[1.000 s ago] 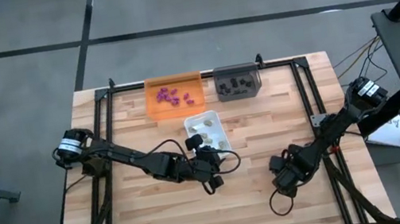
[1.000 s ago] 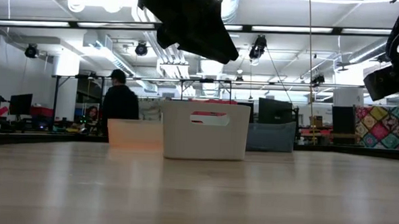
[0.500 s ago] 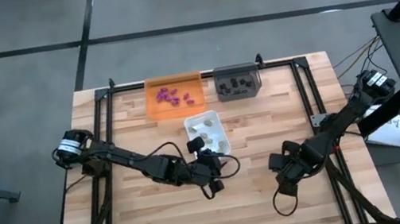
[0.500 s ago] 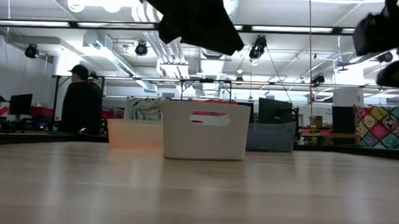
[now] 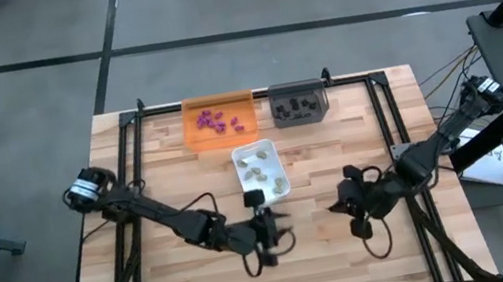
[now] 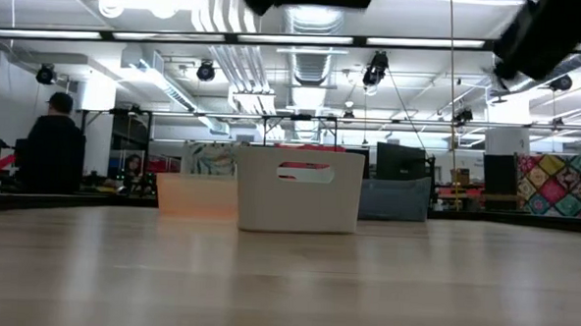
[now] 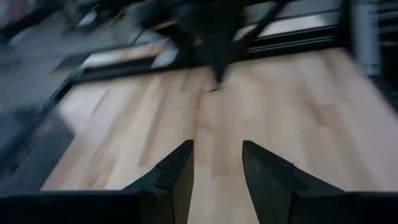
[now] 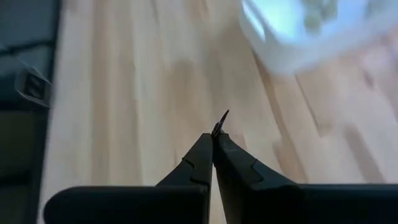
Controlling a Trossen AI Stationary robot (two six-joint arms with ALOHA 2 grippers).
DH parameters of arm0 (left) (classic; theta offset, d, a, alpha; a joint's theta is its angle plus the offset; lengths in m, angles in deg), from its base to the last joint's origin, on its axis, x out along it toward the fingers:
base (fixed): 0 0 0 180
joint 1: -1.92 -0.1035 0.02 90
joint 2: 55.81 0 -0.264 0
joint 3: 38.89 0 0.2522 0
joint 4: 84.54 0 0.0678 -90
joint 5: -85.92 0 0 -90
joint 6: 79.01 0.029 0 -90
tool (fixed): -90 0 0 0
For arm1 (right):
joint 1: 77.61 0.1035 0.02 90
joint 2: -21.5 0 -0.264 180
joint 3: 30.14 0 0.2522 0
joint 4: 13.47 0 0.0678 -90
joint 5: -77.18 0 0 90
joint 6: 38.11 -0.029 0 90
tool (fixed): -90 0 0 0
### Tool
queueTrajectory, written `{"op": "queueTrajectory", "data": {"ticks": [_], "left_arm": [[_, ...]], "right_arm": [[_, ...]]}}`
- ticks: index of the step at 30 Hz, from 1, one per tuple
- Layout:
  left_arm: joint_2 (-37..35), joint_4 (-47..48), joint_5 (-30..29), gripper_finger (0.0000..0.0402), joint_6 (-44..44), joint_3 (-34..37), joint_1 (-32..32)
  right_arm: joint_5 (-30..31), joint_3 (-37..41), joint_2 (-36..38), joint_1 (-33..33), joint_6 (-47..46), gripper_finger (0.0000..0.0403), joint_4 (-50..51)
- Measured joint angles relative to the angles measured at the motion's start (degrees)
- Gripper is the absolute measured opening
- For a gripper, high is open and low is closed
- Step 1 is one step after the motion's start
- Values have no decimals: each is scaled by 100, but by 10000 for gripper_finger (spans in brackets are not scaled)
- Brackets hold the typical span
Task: Sort Halloween decoration
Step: Put the black spider toy into the black bin
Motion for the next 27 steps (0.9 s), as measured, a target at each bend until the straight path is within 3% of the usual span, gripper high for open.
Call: {"op": "queueTrajectory", "data": {"ticks": [6, 12, 18, 27], "left_arm": [[0, -758, 902, 118, 1248, 0, 296], [-22, -1449, 1010, 118, 1568, 302, 320], [-194, -2578, 1002, 118, 1389, 1051, 319], [-416, -3342, 258, 118, 1167, 1789, 319]], "right_arm": [[4, 36, 253, -426, 1222, 8, -1044], [-335, 9, 261, -1233, 2107, 8, -1344], [-1070, -104, 262, -2351, 2798, 8, -1368], [-2412, -253, 153, -4520, 3680, 8, -1374]]}}
